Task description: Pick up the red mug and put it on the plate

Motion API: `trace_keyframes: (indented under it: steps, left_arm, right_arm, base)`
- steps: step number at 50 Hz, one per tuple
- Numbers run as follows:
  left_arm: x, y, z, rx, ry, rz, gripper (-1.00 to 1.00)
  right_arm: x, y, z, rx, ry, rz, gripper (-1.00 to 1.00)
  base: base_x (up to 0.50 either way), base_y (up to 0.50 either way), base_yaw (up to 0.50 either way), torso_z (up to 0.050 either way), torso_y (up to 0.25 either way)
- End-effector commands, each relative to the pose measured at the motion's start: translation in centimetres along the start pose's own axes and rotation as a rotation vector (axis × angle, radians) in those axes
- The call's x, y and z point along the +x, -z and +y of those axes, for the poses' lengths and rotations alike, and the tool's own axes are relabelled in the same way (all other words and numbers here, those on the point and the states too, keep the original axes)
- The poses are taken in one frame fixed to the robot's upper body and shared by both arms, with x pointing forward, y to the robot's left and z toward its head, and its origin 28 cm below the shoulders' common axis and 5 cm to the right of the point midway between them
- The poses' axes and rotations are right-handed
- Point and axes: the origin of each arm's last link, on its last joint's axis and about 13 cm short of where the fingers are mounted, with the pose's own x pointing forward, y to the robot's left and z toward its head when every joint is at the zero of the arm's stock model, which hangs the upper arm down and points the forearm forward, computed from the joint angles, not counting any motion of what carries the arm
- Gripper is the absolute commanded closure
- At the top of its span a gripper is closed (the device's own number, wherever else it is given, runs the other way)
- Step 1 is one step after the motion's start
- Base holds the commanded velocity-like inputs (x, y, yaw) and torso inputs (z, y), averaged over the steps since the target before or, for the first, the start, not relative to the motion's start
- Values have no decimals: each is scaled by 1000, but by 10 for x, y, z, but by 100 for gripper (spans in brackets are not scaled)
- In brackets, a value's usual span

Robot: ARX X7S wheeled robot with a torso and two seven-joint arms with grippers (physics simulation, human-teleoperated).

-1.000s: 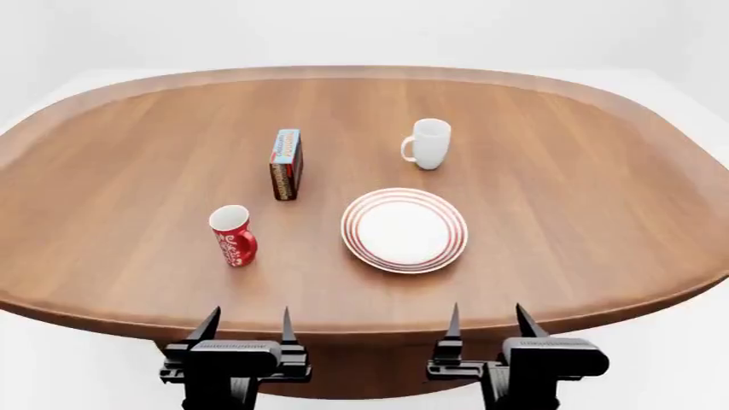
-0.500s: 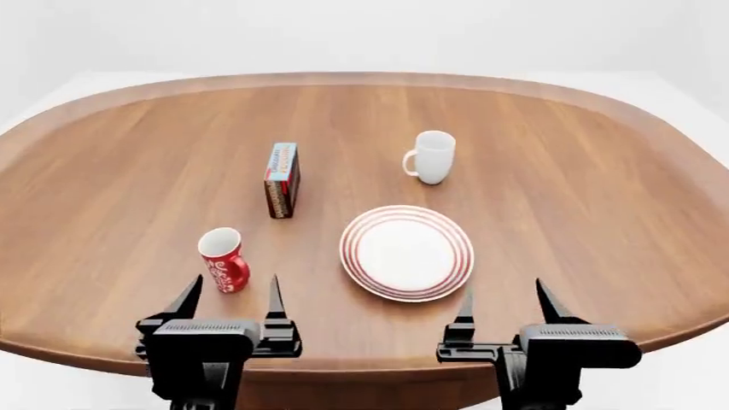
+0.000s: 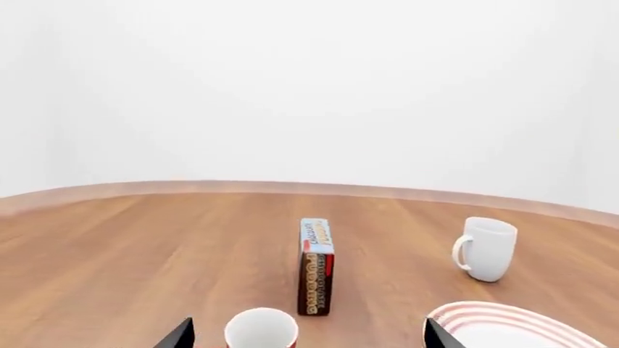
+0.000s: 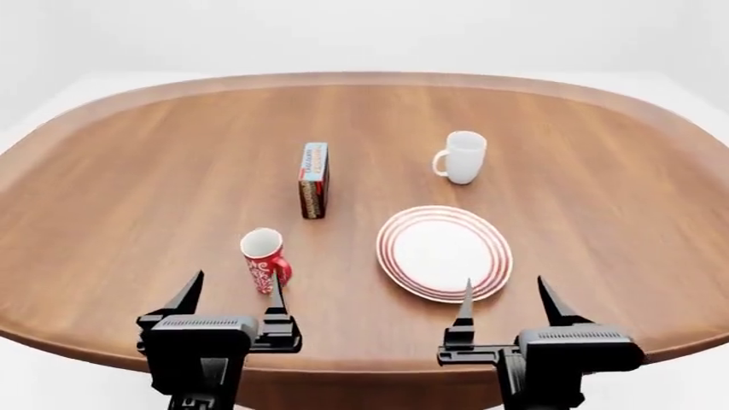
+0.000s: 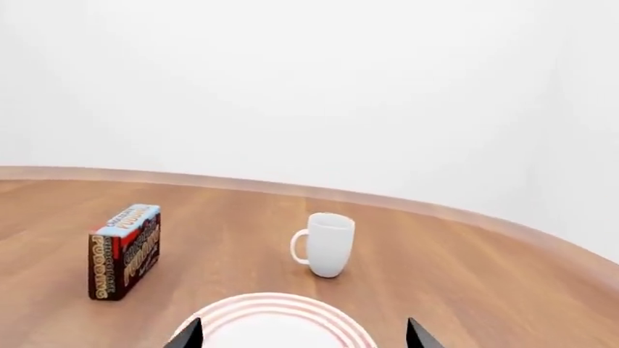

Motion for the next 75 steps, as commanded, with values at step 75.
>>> trace_keyframes:
  steps: [75]
  left_arm:
    - [17,-25,23,-82,-83,-45,-100]
  right_arm:
    - [-26,-9,-6,93,-540,285,-100]
  base:
    - [171,143,0,0,0]
